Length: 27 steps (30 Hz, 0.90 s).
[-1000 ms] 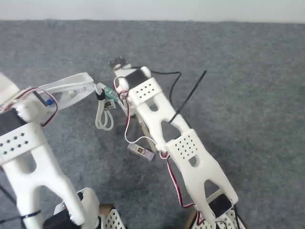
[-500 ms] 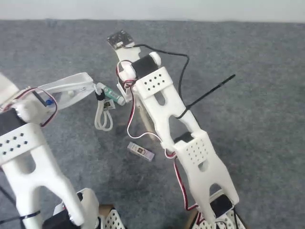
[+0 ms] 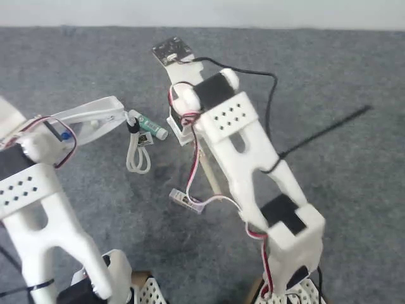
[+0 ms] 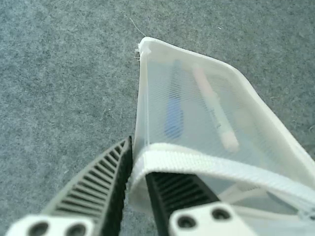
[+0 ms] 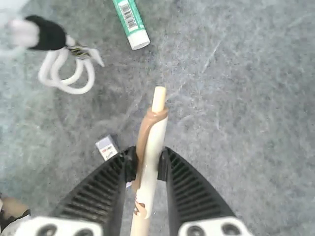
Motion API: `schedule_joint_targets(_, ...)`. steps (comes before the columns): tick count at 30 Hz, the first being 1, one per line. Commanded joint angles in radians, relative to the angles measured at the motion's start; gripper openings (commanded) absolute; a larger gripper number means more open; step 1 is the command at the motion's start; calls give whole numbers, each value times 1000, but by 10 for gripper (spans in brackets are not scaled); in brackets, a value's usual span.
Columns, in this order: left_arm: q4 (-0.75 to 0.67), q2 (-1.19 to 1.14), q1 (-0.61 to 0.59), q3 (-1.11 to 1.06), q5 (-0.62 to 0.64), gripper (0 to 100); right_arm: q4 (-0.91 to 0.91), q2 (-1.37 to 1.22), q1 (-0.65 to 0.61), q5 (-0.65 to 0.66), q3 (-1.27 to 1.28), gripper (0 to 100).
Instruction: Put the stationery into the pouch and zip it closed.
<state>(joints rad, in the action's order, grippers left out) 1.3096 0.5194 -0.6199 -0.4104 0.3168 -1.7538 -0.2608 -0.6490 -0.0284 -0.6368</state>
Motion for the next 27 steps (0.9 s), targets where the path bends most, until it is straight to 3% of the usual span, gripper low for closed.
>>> schedule_joint_targets(1,-35,11,-5,10,8,10,-42,191,-38,9,57,6)
schedule_joint_targets(13,-48,9,-5,8,8,10,67,608,-94,5,359,7)
schedule_joint_targets(19,-48,9,-5,8,8,10,220,763,-94,3,505,7)
schedule_joint_targets(27,-48,9,-3,8,8,10,570,951,-110,3,769,7)
